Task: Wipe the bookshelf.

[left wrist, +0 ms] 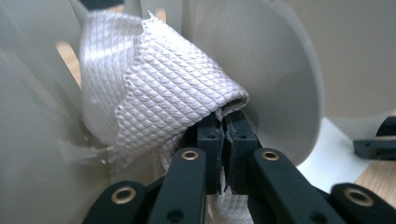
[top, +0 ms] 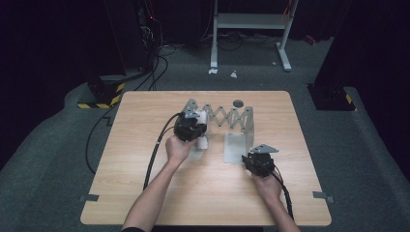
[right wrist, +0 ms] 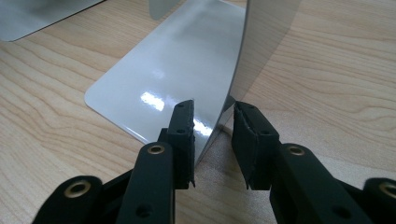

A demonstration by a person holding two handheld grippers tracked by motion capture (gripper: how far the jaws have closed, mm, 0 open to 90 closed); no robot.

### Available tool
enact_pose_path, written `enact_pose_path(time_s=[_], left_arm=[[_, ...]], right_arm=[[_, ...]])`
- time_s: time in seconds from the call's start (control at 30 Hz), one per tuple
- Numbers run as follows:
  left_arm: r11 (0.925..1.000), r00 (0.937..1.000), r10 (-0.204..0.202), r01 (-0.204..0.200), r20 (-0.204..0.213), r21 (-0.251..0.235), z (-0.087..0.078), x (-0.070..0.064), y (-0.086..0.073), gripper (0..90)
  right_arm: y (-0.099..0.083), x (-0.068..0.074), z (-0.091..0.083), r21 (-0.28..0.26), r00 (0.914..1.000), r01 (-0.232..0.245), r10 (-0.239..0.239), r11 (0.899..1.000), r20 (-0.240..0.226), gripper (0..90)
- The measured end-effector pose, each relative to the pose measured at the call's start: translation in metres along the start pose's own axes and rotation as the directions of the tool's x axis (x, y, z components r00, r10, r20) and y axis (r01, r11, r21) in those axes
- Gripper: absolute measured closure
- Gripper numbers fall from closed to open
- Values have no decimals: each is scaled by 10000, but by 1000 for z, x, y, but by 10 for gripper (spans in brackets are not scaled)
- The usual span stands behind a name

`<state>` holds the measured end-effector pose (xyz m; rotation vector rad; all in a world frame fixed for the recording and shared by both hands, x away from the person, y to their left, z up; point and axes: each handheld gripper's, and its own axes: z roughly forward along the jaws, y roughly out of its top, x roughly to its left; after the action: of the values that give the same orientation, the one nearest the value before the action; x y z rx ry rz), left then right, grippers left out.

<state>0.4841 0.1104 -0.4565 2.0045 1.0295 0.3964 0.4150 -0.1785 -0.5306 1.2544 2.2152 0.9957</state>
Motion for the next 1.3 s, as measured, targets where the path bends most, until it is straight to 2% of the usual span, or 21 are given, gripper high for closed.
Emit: enact_pose_path(time_s=[0.33, 0.5, 0.73, 1.03, 1.23, 1.3], left_arm=[[9982, 10000, -40, 36, 73, 598, 14, -3, -23, 863], [9964, 9996, -219, 203, 188, 820, 22, -4, -33, 863], [9957, 9975, -601, 574, 360, 729, 24, -9, -47, 863], [9964, 9982, -232, 185, 560, 825, 25, -29, -53, 863], [9948, 9959, -697, 652, 571, 778, 35, -36, -53, 863], [9949, 9953, -728, 680, 633, 750, 37, -39, -54, 863]], right_arm=[[0, 0, 0, 2, 10000, -27, 27, 10000, 0, 691], [0, 0, 0, -12, 10000, -12, 12, 10000, -15, 690], [0, 0, 0, 4, 10000, 13, -13, 10000, -49, 688], [0, 0, 0, -8, 10000, -1, 1, 10000, -68, 687], [0, 0, 0, 7, 10000, 3, -3, 10000, -39, 688], [0, 0, 0, 7, 10000, 20, -20, 10000, -26, 688]])
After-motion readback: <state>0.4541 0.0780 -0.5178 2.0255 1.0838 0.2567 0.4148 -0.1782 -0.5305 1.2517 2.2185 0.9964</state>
